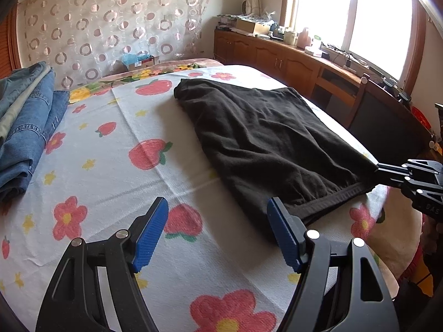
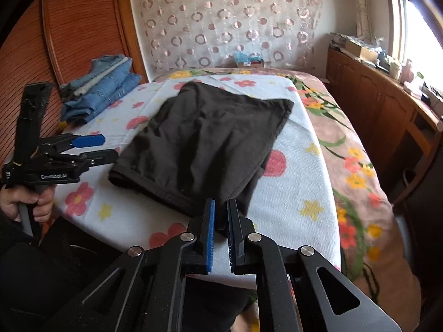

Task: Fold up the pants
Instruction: 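Close the left gripper on the shorts waistband edge while the right gripper grasps it too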

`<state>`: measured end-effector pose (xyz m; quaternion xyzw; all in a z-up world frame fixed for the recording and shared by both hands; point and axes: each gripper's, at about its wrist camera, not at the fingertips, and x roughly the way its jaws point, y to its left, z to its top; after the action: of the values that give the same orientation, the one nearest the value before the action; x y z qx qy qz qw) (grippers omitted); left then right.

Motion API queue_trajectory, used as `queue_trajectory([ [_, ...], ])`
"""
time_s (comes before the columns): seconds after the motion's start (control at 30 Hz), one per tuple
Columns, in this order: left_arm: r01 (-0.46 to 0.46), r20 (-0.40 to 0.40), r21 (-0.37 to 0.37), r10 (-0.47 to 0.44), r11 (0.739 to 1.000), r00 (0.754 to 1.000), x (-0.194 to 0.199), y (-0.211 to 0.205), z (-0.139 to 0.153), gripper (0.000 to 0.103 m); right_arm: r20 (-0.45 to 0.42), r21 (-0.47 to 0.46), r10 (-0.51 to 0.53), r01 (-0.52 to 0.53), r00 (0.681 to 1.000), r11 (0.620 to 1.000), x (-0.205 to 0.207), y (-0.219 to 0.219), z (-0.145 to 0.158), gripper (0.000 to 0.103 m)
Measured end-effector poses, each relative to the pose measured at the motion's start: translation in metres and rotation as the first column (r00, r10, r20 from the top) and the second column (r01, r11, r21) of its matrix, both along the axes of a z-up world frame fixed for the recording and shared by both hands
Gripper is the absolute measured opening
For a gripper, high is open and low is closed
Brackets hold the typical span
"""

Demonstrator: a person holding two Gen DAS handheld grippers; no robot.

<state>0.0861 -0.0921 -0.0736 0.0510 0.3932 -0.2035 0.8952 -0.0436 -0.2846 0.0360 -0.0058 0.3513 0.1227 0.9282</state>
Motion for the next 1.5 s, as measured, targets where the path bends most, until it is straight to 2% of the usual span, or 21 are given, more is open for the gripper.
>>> queue_trajectory([
  [0.13,0.006,0.006,-0.005,-0.006,1.0,1.0,-0.001,-0.001,0.002,0.075,0.008,0.007,-0.017,0.017,1.0,1.0,-0.001,0.001,0.002,0.015],
  [0.2,0.015,0.014,-0.015,-0.014,1.0,1.0,-0.002,-0.001,0.004,0.075,0.03,0.002,-0.026,0.026,0.999,1.0,0.0,0.004,0.006,0.026],
  [0.27,0.034,0.025,-0.034,-0.034,0.999,0.999,-0.003,-0.002,0.008,0.075,0.057,0.012,-0.029,0.028,0.998,1.0,0.0,0.005,0.009,0.03],
  [0.53,0.075,0.023,-0.031,-0.074,0.997,0.997,0.002,-0.015,0.009,0.071,0.061,0.033,-0.051,0.049,0.997,0.998,0.015,0.009,0.0,0.031],
  [0.57,0.079,0.02,-0.035,-0.078,0.996,0.997,0.003,-0.015,0.008,0.065,0.058,0.028,-0.052,0.05,0.997,0.998,0.017,0.011,-0.003,0.031],
  [0.63,0.081,0.005,-0.034,-0.081,0.996,0.997,0.003,-0.016,0.004,0.064,0.051,0.013,-0.049,0.049,0.997,0.999,0.022,0.012,-0.006,0.031],
  [0.7,0.085,-0.011,-0.034,-0.085,0.996,0.996,0.003,-0.017,0.0,0.057,0.047,0.002,-0.048,0.048,0.998,0.999,0.024,0.011,-0.008,0.031],
  [0.83,0.084,-0.037,-0.046,-0.086,0.995,0.996,0.003,-0.016,-0.005,0.053,0.028,-0.004,-0.058,0.058,0.998,0.998,0.032,0.01,-0.014,0.031],
  [1.03,0.107,-0.068,-0.058,-0.111,0.993,0.992,0.0,-0.021,-0.011,0.037,-0.011,-0.016,-0.068,0.068,0.998,0.998,0.042,0.008,-0.027,0.031],
  [1.13,0.13,-0.068,-0.052,-0.133,0.99,0.989,-0.005,-0.024,-0.01,0.028,0.002,-0.017,-0.063,0.063,0.998,0.998,0.041,0.007,-0.026,0.031],
  [1.2,0.142,-0.062,-0.051,-0.145,0.989,0.988,-0.008,-0.024,-0.008,0.018,0.009,-0.024,-0.059,0.06,0.998,0.998,0.041,0.008,-0.026,0.032],
  [1.23,0.143,-0.055,-0.05,-0.146,0.988,0.988,-0.011,-0.024,-0.007,0.017,0.013,-0.029,-0.058,0.058,0.998,0.998,0.04,0.009,-0.027,0.032],
  [1.27,0.141,-0.044,-0.048,-0.143,0.989,0.989,-0.014,-0.023,-0.004,0.005,0.016,-0.033,-0.056,0.056,0.998,0.998,0.04,0.009,-0.027,0.032],
  [1.37,0.137,-0.042,-0.084,-0.141,0.987,0.989,-0.019,-0.015,0.004,0.005,0.022,-0.031,-0.052,0.053,0.998,0.998,0.037,0.008,-0.029,0.032],
  [1.5,0.125,-0.047,-0.073,-0.129,0.989,0.991,-0.021,-0.011,0.003,0.005,0.026,-0.026,-0.05,0.051,0.998,0.998,0.035,0.006,-0.031,0.032],
])
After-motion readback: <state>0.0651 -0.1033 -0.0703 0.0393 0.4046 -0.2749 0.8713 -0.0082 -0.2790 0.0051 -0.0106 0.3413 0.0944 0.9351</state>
